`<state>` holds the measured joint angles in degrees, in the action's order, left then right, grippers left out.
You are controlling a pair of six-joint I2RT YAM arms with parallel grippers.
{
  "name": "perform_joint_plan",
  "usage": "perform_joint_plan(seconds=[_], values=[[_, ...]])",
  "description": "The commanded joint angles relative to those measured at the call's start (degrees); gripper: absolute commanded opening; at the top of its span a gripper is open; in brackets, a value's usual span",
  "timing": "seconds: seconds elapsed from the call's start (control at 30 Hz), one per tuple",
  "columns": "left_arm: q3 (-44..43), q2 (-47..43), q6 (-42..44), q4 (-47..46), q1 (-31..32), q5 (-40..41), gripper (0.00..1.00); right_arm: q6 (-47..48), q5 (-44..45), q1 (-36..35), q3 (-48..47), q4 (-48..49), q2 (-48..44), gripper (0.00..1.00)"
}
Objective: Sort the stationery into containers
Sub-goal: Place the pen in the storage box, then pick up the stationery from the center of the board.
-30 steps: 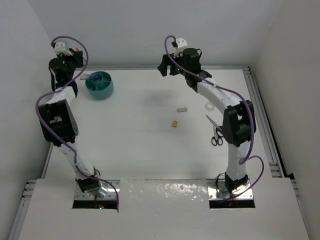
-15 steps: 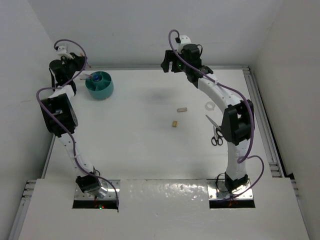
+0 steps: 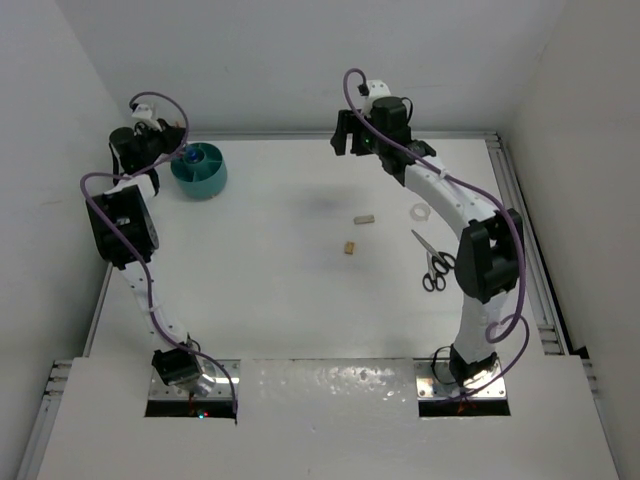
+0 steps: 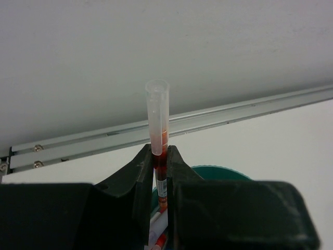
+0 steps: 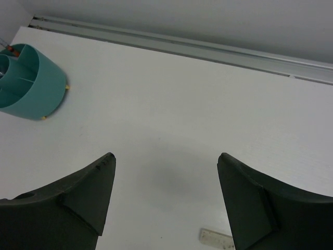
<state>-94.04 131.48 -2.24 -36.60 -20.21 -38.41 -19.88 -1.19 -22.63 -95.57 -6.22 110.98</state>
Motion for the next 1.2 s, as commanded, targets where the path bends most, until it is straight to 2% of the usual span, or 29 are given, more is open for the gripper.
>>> perform_joint_plan(seconds=[0.0,0.03,0.47,0.6,0.63,0.93,1.1,1.17], values=[[0.70,-1.58,6.36,-1.20,0.70,-2.89,0.01,0.63,1.10,-0.30,0.74,1.74,-3.66,0.78],[0.70,-1.67,8.11,-0.85,0.78,-3.77,0.04,0.63,1.10,-0.31,0.82,1.74,-4.10,0.78],[3.07,-2.19,13.58,1.36,-0.45,-5.09,0.08,1.16,1.10,-0.31,2.85,2.26,-6.12,0.78],[3.16,-2.28,13.14,0.92,-0.45,-6.14,0.19,1.16,1.10,-0.22,2.67,2.35,-6.21,0.78],[3.16,-2.28,12.96,0.74,-0.62,-6.23,0.26,1.25,1.10,-0.39,2.67,2.26,-6.21,0.78],[2.99,-3.69,11.38,1.27,-1.50,-6.32,0.43,1.86,1.10,-0.40,3.55,2.79,-7.18,0.79],[1.06,-4.65,8.58,0.39,-1.50,-5.10,0.58,2.04,0.84,-0.48,4.25,3.49,-7.79,0.79],[-1.05,-5.18,7.08,0.74,-1.42,-4.04,0.59,2.39,0.66,-0.48,4.86,4.11,-8.32,0.79]])
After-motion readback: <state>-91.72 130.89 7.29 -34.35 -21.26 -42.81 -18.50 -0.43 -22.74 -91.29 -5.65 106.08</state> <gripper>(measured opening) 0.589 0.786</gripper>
